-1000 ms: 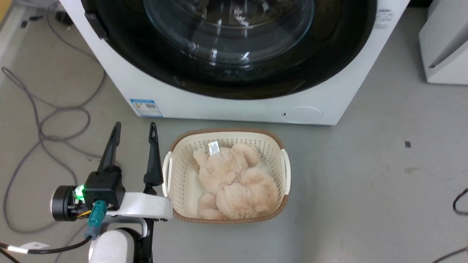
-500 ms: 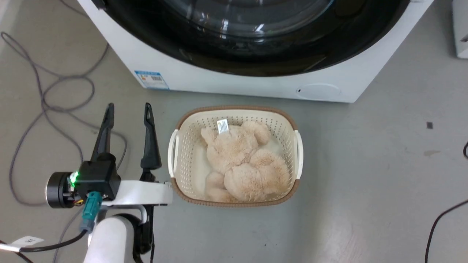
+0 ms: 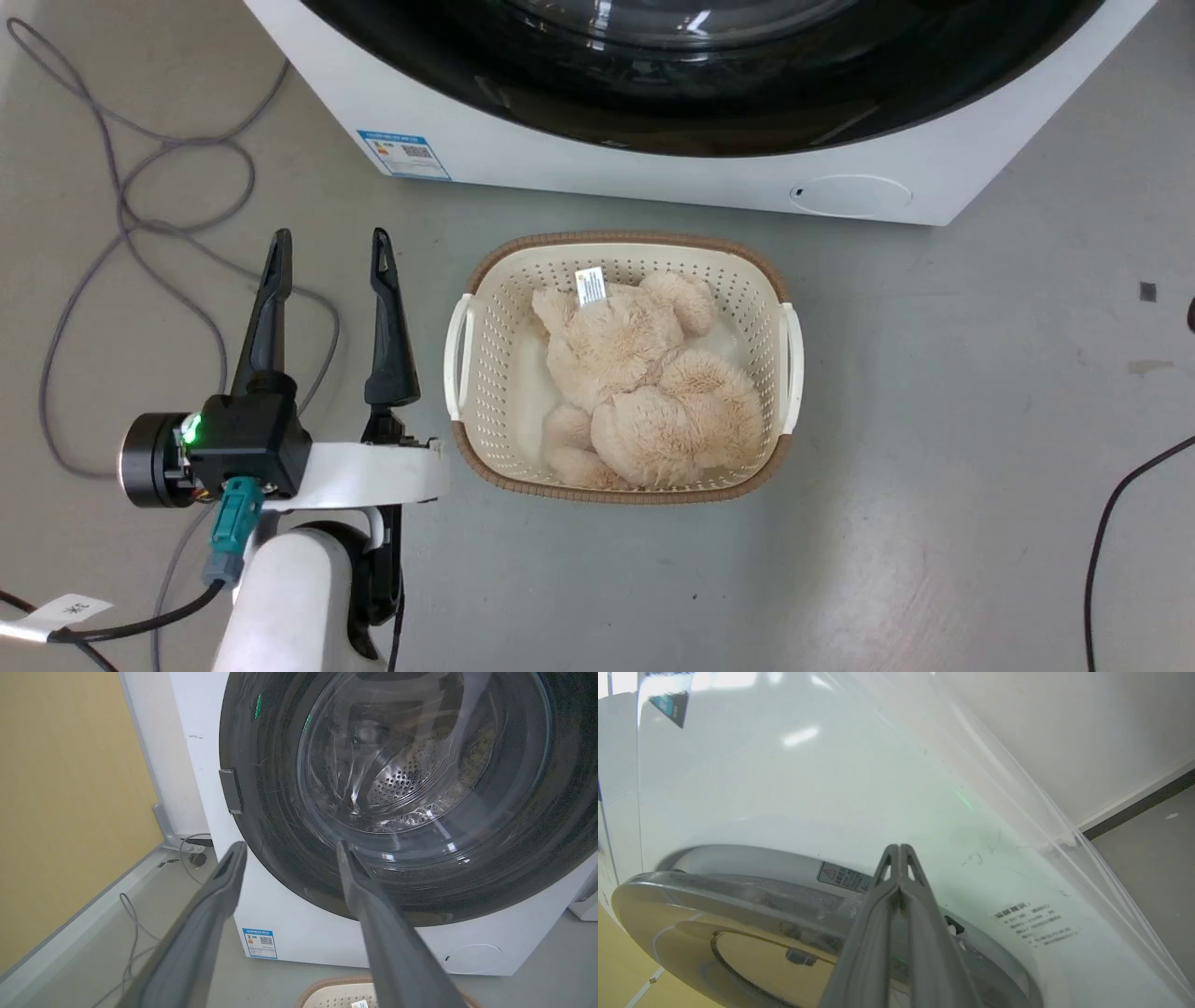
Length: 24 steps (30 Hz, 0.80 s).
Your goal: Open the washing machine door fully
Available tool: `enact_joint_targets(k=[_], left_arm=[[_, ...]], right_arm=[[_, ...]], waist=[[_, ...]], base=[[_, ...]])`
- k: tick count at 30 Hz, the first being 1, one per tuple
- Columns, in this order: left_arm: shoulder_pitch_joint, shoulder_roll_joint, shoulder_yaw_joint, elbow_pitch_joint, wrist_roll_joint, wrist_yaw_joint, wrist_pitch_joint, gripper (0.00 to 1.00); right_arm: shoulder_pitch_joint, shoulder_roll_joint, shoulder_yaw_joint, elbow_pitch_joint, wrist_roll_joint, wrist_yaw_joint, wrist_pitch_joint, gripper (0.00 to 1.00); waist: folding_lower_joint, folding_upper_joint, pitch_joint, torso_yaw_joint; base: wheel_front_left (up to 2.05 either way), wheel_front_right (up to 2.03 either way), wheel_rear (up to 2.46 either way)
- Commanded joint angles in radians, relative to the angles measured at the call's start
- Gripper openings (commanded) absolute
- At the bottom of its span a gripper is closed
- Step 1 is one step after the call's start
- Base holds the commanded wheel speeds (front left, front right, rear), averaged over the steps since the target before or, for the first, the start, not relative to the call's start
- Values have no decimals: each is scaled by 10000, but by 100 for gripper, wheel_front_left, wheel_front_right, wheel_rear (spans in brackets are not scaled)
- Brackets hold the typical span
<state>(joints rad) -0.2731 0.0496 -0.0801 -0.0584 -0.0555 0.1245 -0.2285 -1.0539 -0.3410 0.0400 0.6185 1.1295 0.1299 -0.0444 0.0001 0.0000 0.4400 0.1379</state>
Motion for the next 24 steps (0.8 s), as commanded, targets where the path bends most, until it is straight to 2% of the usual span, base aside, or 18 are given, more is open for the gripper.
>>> enact_joint_targets(k=[1,12,24], left_arm=[[-227,6,-22,-34,-46,83,-98,100],[-478,6,-186,-29,-166,266,-328,100],[-276,6,-114,193,-181,225,-333,100]], right_arm=[[-412,-156,123,165,260,7,75,0],[-1226,-558,1563,679,1772,8,1293,0],[-515,-752,2495,493,2811,8,3026,0]], waist=[[-1,0,46,34],[-1,0,371,224],[-1,0,-152,149]], base=[[0,0,0],[0,0,0],[0,0,0]])
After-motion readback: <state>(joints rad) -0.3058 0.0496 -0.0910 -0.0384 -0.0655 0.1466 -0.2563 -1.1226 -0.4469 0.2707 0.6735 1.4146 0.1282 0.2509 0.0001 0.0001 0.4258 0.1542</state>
